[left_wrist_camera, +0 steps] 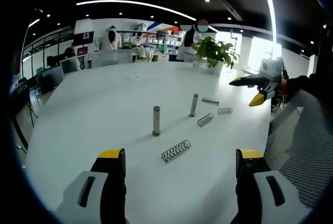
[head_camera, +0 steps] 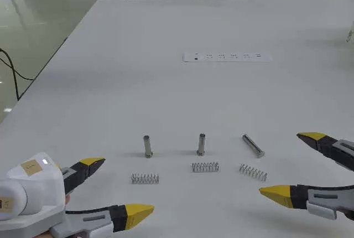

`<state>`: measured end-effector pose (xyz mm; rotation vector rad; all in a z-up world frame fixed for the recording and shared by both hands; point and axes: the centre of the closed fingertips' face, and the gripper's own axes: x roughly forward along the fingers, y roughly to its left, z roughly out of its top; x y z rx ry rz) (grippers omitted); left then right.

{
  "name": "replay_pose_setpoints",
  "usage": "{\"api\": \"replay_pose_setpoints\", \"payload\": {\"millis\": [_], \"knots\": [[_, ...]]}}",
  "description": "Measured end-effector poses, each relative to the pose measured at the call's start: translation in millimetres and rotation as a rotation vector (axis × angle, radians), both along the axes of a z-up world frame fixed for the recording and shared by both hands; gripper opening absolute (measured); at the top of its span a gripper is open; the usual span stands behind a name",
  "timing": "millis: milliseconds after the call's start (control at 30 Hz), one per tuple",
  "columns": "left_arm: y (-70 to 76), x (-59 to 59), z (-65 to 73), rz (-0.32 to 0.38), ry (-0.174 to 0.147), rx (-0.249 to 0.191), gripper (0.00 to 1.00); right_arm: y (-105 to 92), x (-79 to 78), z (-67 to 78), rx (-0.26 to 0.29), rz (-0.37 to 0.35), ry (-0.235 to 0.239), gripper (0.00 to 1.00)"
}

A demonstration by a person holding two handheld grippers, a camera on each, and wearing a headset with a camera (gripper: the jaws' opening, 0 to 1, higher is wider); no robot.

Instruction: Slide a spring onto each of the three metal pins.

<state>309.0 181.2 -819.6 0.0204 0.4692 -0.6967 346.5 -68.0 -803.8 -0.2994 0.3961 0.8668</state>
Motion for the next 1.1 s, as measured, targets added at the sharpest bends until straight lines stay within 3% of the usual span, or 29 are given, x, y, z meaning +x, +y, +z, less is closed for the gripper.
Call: {"api": "replay_pose_setpoints", "payload": {"millis": [1100], "knots": [[-3.3, -2.7, 3.0, -0.005, -0.002, 0.003, 0.85, -4.6, 2.6, -1.5, 0.005, -0.012, 0.001, 0.9]]}}
